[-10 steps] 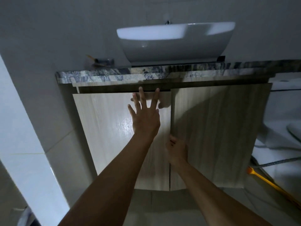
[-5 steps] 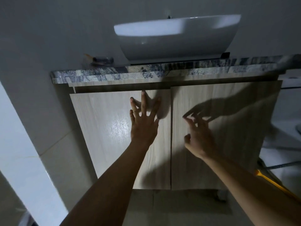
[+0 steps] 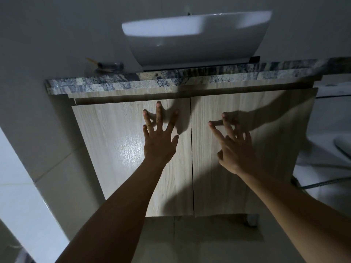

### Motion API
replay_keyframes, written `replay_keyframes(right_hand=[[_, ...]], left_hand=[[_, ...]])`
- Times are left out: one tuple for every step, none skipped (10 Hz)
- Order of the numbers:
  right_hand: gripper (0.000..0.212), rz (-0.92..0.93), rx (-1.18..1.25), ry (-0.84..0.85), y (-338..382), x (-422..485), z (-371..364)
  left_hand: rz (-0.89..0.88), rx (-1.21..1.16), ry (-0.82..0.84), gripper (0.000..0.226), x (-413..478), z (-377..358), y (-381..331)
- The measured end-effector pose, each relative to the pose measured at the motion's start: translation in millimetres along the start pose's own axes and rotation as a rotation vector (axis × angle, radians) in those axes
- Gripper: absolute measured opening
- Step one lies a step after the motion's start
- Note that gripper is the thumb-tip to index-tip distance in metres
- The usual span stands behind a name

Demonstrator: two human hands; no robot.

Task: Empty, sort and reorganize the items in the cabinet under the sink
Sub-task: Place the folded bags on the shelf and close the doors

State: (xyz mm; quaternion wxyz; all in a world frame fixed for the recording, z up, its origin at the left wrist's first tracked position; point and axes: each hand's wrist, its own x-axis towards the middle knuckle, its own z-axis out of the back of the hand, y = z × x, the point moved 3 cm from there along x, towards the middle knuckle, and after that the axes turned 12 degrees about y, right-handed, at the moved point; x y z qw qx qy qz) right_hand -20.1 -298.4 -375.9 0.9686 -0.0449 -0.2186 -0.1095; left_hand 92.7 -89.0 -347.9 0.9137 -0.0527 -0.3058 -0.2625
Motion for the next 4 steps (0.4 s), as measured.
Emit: replay_keyframes(right_hand=[[0.111,0.017,0.030,0.059,0,1,3],[0.102,0.082,0.085,0.213,-4,0,20],[0.085,0.186,0.261,0.289,-8,-22,66],[0.058,0.335,0.450,0.055,-18,-71,134]], left_hand=[[-0.007,-0.021,0.029,0.085,2,3,2],[0.023,-0.017,0.124,0.088,-5,5,3],[-0.005,-0.130,0.328,0.080,-8,29,-4],[-0.137,-0.356,0.529,0.062,-85,15,-5]])
